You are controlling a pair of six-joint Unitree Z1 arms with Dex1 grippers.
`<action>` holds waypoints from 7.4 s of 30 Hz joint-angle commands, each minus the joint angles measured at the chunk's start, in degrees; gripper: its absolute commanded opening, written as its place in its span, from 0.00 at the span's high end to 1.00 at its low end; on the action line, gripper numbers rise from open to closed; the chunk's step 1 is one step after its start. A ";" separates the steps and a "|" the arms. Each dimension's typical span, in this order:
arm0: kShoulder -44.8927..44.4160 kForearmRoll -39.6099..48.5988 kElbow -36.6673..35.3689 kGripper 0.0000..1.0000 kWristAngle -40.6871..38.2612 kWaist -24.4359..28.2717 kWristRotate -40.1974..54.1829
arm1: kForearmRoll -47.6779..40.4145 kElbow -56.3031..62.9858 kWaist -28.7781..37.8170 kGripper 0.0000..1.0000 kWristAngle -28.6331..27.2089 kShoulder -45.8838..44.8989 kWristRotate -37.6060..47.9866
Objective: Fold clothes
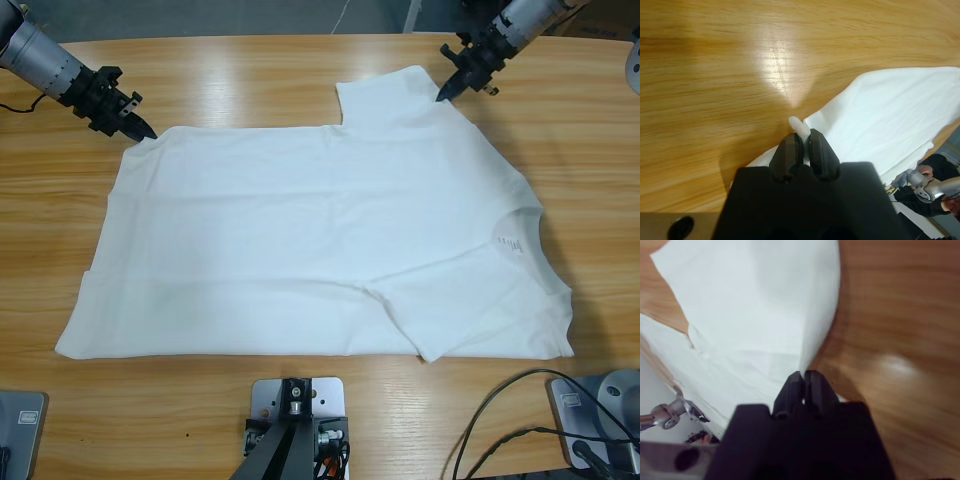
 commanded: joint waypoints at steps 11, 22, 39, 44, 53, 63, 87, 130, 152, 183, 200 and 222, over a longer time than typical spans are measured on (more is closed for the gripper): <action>-7.34 0.67 6.77 1.00 -0.93 3.83 2.31 | 7.94 -24.60 -1.26 1.00 -2.17 -6.39 -1.55; -8.20 0.63 8.32 1.00 -1.19 3.79 3.29 | 11.44 -22.41 -2.01 1.00 -4.89 -9.20 -2.92; -11.71 0.40 12.34 1.00 -2.07 3.14 3.63 | 11.64 -7.20 -2.14 1.00 -5.58 -15.91 -4.99; -12.43 0.42 12.96 1.00 -2.54 2.21 3.45 | 11.79 -0.03 -2.14 1.00 -5.24 -16.72 -5.96; -13.52 0.49 13.61 1.00 -3.74 1.35 3.29 | 11.62 9.22 -2.14 1.00 -4.61 -16.81 -8.15; -15.39 0.56 16.25 1.00 -3.65 1.39 2.82 | 6.47 23.25 -2.14 1.00 -5.49 -22.15 -8.93; -16.56 0.58 21.10 1.00 -3.83 -1.34 -0.33 | -1.30 44.25 -2.31 1.00 -6.97 -31.93 -10.16; -15.79 0.70 27.53 1.00 -1.35 1.25 -0.80 | -6.84 59.74 -2.31 1.00 -7.74 -35.28 -10.51; -12.38 0.75 28.59 0.21 -0.75 1.25 -1.30 | -6.31 61.28 -2.31 0.25 -8.46 -31.52 -10.28; -18.08 -5.38 29.92 0.21 -1.30 0.56 2.01 | -17.02 67.35 10.01 0.00 -8.48 -36.43 -13.67; -15.16 -11.64 32.54 0.22 -2.81 -2.97 1.69 | -18.70 70.74 11.57 0.00 -8.65 -36.97 -13.32; -17.30 -11.22 33.35 0.75 2.40 -2.97 1.04 | -18.79 71.27 11.75 0.02 -8.57 -36.81 -13.32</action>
